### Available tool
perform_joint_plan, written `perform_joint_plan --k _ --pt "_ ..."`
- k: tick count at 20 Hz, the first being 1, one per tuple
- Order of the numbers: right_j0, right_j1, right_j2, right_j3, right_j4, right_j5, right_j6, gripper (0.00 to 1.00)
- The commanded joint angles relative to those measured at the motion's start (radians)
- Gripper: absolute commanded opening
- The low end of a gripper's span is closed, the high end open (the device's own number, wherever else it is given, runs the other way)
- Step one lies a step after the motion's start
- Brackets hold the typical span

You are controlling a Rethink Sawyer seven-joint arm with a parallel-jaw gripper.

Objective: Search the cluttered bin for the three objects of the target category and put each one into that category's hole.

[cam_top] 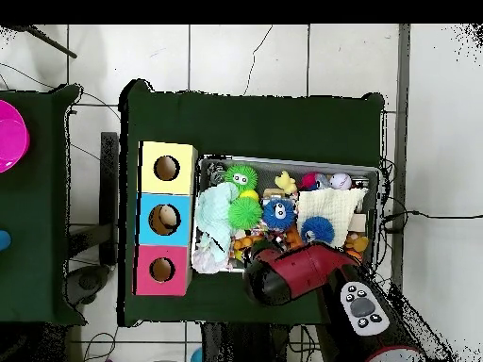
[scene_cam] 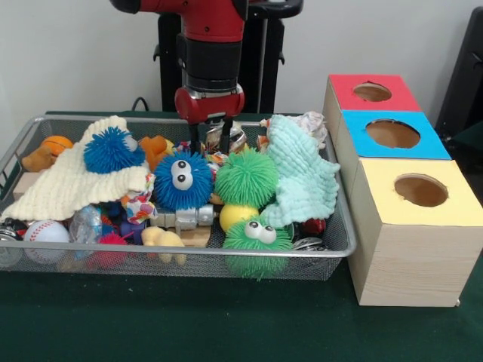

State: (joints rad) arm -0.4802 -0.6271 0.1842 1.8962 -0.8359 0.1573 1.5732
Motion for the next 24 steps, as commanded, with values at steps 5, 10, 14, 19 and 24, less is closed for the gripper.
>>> perform_joint_plan --k 5,10,14,19,24 --pt "-0.03 0.112 -0.015 -0.142 -0.083 -0.056 0.03 1.0" --pt "-0.05 0.134 -0.005 -0.157 -0.088 -0.071 0.024 1.0" --pt "-0.051 0.148 -0.01 -0.166 -0.093 -0.095 0.033 1.0" --pt "-0.08 0.143 0.019 -0.152 -0.095 -0.094 0.012 0.0" --pt "-0.054 0.11 0.011 -0.133 -0.068 -0.067 0.025 0.0"
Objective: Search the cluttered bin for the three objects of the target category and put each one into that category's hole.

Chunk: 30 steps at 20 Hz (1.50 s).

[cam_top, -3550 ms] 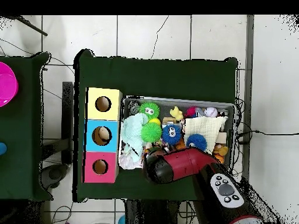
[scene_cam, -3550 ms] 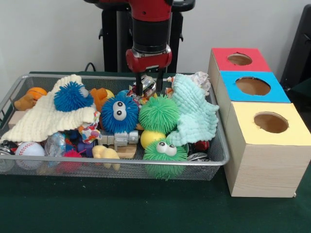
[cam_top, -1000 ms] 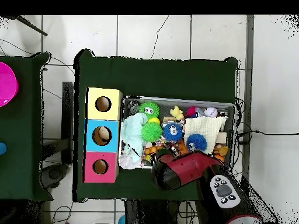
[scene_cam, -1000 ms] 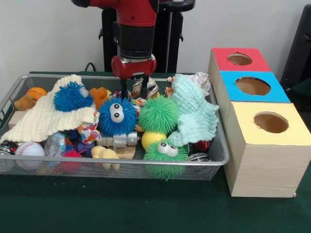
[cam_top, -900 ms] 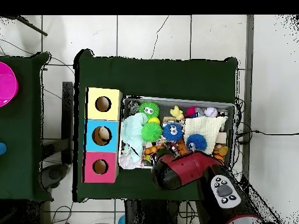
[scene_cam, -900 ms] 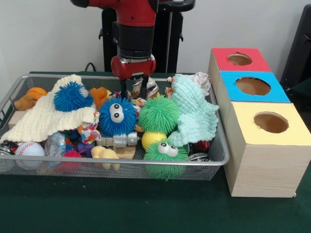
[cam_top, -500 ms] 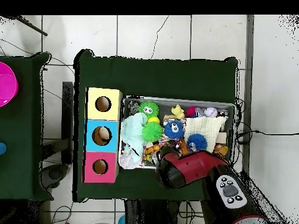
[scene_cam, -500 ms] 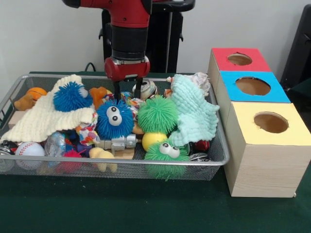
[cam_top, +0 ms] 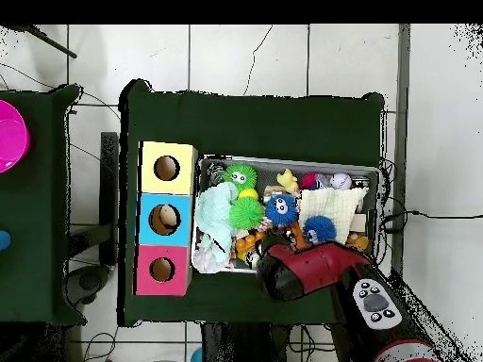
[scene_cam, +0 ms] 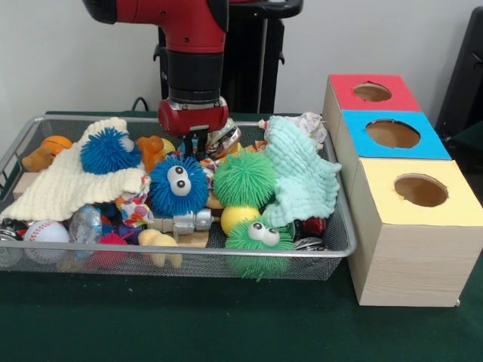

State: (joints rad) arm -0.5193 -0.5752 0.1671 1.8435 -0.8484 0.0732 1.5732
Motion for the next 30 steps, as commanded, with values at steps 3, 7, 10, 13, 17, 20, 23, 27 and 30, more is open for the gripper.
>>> perform_joint_plan --k 3,7,10,13,17,20,23,27,30 --pt "-0.02 0.016 0.044 -0.045 -0.028 0.045 0.027 0.0" --pt "-0.077 -0.117 0.146 0.065 0.083 0.177 -0.015 0.0" --pt "-0.125 -0.269 0.234 0.174 0.219 0.312 -0.057 0.0" --pt "-0.137 -0.393 0.273 0.23 0.339 0.43 -0.085 0.0" --pt "-0.154 -0.472 0.312 0.265 0.426 0.511 -0.108 0.0" --pt "-0.164 -0.481 0.333 0.27 0.445 0.528 -0.113 0.0" --pt "-0.17 -0.483 0.354 0.276 0.459 0.531 -0.106 0.0" --pt "-0.156 -0.496 0.374 0.293 0.499 0.525 -0.063 0.0" --pt "-0.13 -0.502 0.385 0.299 0.543 0.516 -0.007 0.0"
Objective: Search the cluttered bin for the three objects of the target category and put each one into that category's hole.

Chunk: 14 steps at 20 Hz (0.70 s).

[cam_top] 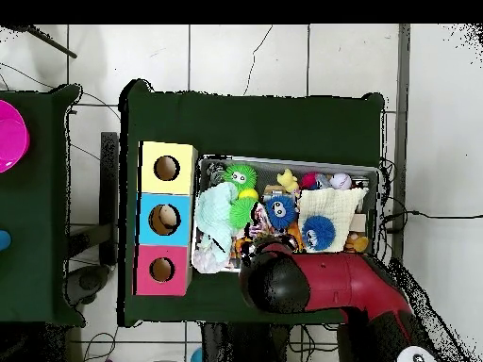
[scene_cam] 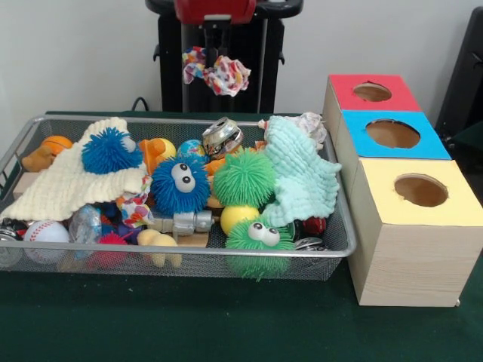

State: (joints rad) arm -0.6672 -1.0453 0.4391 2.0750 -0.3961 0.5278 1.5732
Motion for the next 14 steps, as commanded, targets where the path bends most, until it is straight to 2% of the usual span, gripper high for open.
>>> perform_joint_plan --k 1,14 --pt "0.033 -0.029 0.109 0.065 0.102 0.059 0.017 0.0" --pt "0.337 0.005 -0.084 -0.018 0.124 0.035 0.281 0.0"
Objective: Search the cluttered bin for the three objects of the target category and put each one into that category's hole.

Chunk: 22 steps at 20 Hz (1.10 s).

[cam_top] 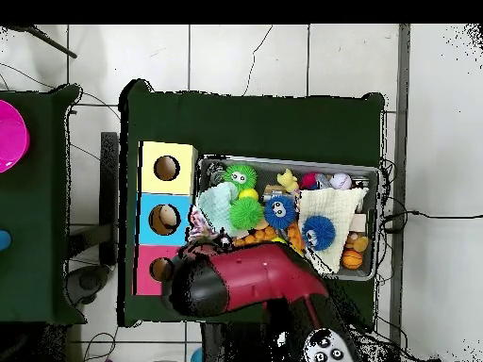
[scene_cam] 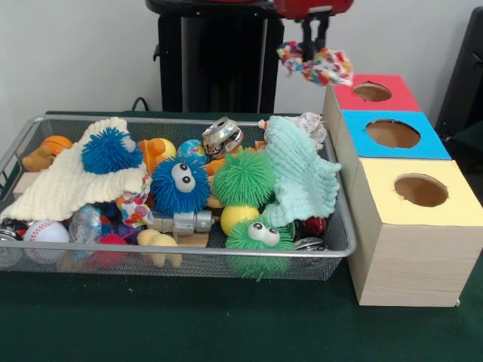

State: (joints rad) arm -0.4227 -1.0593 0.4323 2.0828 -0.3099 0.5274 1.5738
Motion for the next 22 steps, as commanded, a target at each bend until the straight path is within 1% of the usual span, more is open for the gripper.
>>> perform_joint_plan --k 1,5,8,10,15,19,22 --pt "0.116 0.021 -0.092 -0.036 0.042 0.037 0.295 0.0" --pt "0.193 0.032 -0.143 -0.09 0.074 0.075 0.323 0.0" --pt "0.232 0.059 -0.175 -0.122 0.081 0.072 0.321 0.0" --pt "0.245 0.072 -0.191 -0.143 0.087 0.078 0.305 0.0" --pt "0.256 0.085 -0.198 -0.238 0.114 0.189 0.241 0.0" --pt "0.265 0.104 -0.202 -0.318 0.129 0.245 0.217 0.0" --pt "0.273 0.126 -0.205 -0.369 0.138 0.265 0.214 0.0"
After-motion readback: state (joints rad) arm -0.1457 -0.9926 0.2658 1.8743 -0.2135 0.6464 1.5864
